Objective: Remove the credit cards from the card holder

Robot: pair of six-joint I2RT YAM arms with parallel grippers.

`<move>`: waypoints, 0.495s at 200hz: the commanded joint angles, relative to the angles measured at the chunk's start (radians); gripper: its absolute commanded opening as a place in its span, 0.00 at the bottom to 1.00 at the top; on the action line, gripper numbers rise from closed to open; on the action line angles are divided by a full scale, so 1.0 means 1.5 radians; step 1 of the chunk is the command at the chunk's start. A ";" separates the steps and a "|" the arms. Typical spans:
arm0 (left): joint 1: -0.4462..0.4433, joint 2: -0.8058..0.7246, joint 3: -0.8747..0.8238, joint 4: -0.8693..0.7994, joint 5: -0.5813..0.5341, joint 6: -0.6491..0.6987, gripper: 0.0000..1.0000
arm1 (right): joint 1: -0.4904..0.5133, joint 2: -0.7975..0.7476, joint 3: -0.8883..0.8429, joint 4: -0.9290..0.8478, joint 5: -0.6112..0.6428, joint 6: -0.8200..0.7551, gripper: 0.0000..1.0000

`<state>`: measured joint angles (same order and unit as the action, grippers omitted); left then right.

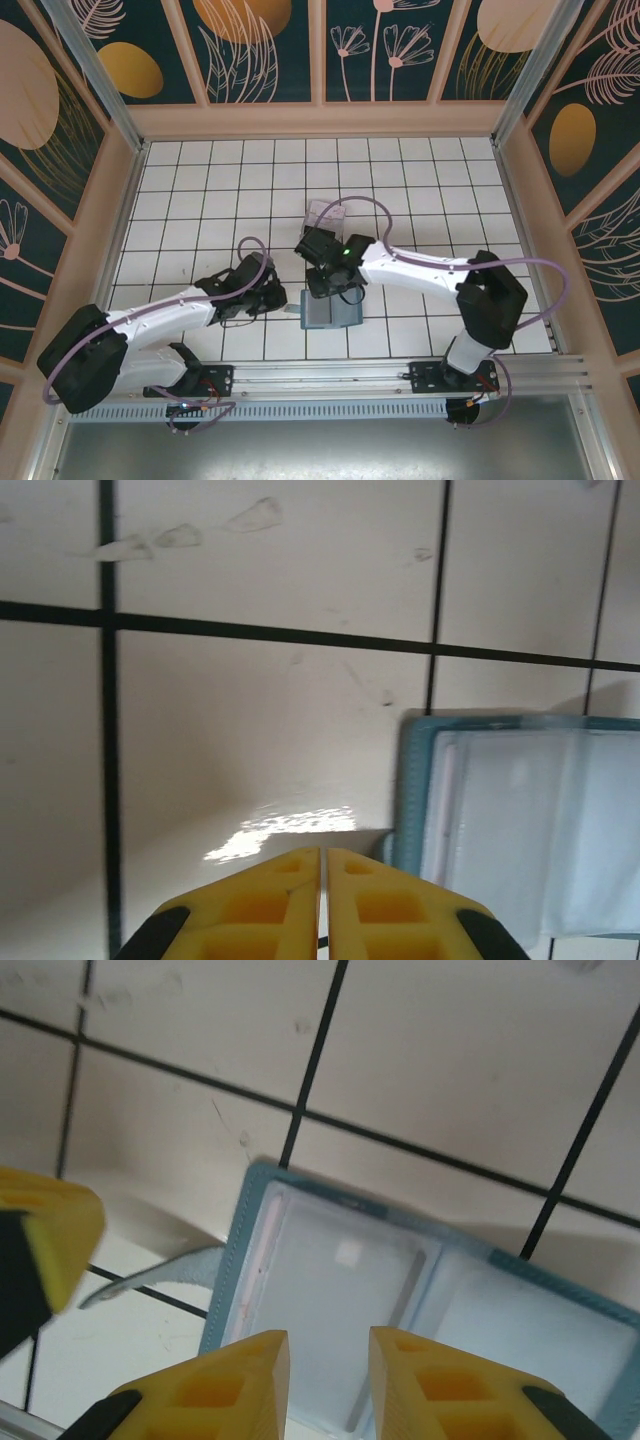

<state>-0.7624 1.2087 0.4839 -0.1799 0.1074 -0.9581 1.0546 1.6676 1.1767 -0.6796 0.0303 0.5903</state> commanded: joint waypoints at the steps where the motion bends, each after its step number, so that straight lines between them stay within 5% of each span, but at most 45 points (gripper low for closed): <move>1: 0.021 -0.023 -0.018 -0.012 0.017 0.027 0.11 | 0.025 0.041 0.027 -0.046 0.032 0.037 0.29; 99: 0.070 -0.069 -0.052 -0.038 0.023 0.052 0.12 | 0.075 0.154 0.079 -0.086 0.047 0.051 0.38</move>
<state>-0.6628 1.1194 0.4210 -0.2070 0.1280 -0.9005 1.1549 1.8732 1.2667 -0.7498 0.0605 0.6430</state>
